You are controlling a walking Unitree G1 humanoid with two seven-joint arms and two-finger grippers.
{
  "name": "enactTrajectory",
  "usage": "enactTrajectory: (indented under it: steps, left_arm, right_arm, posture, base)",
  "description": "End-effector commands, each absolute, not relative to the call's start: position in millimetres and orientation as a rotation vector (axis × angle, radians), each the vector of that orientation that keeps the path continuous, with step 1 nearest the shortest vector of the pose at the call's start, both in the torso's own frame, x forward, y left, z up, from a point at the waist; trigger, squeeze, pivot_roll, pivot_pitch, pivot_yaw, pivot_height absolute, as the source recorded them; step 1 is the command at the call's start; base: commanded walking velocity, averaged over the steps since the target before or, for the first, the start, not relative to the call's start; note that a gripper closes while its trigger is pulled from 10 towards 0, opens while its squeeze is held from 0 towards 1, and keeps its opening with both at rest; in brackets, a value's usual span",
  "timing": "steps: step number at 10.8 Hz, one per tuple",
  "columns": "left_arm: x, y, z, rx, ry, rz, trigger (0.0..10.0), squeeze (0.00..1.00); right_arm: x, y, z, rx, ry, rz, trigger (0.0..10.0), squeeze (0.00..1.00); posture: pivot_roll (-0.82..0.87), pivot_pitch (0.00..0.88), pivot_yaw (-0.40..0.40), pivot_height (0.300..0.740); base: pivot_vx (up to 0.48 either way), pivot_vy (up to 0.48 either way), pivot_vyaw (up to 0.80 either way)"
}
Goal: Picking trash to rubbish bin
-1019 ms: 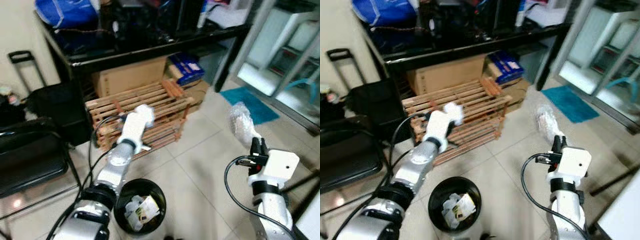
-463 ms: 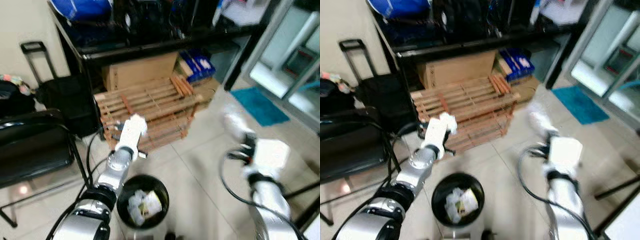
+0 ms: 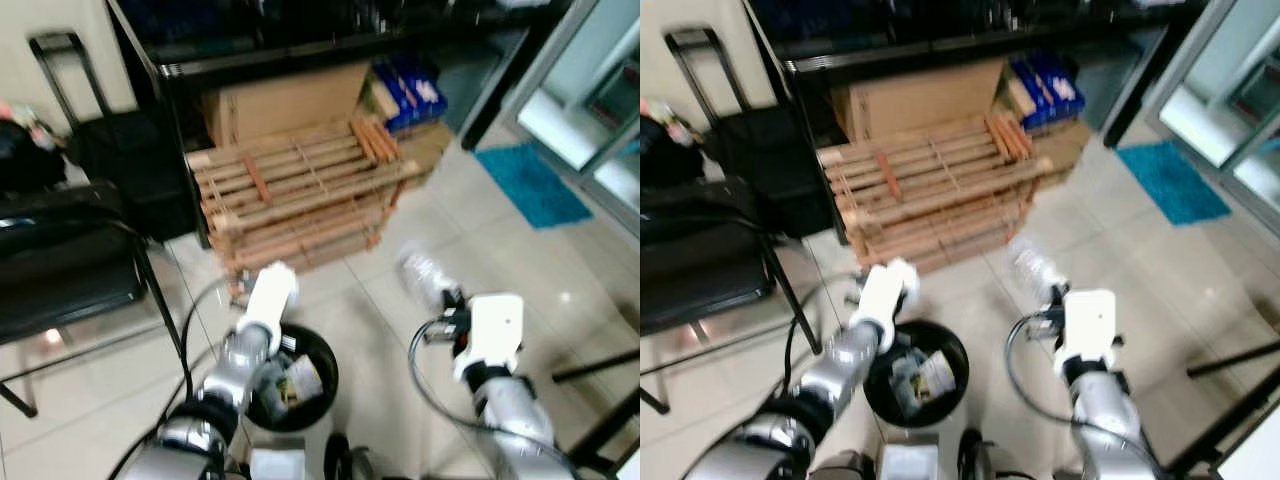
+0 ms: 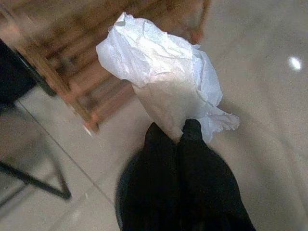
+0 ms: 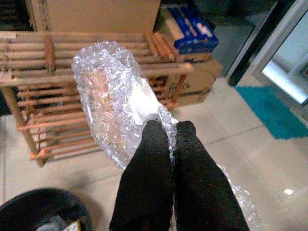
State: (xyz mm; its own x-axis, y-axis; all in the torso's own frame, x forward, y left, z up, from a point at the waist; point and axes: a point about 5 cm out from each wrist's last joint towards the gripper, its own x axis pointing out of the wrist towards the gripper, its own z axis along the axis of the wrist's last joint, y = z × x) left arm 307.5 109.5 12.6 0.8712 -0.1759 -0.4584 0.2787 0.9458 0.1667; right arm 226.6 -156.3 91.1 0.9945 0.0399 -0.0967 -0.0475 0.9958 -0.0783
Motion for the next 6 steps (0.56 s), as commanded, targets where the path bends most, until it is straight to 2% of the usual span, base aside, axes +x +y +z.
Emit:
enactTrajectory:
  steps: [1,3,6]
  left_arm:
    - [302,100,6,0.248,0.484,-0.27,10.0,0.0]
    - [290,98,-10,0.265,0.596,-0.284,10.0,0.0]
    - [282,105,-21,0.298,0.67,-0.248,10.0,0.0]
  right_arm:
    - [225,-160,95,-0.094,0.089,0.035,10.0,0.0]
    - [221,-162,103,-0.106,0.084,0.042,10.0,0.0]
    - [212,-171,103,-0.128,0.105,0.02,10.0,0.0]
  posture:
    - [0.07,0.261,-0.134,0.74]
    - [0.03,0.258,-0.142,0.74]
    - [0.0,0.25,-0.149,0.74]
  base:
    - [0.0,0.0,0.0]
    - [0.0,0.0,0.0]
    - [0.0,0.0,0.0]
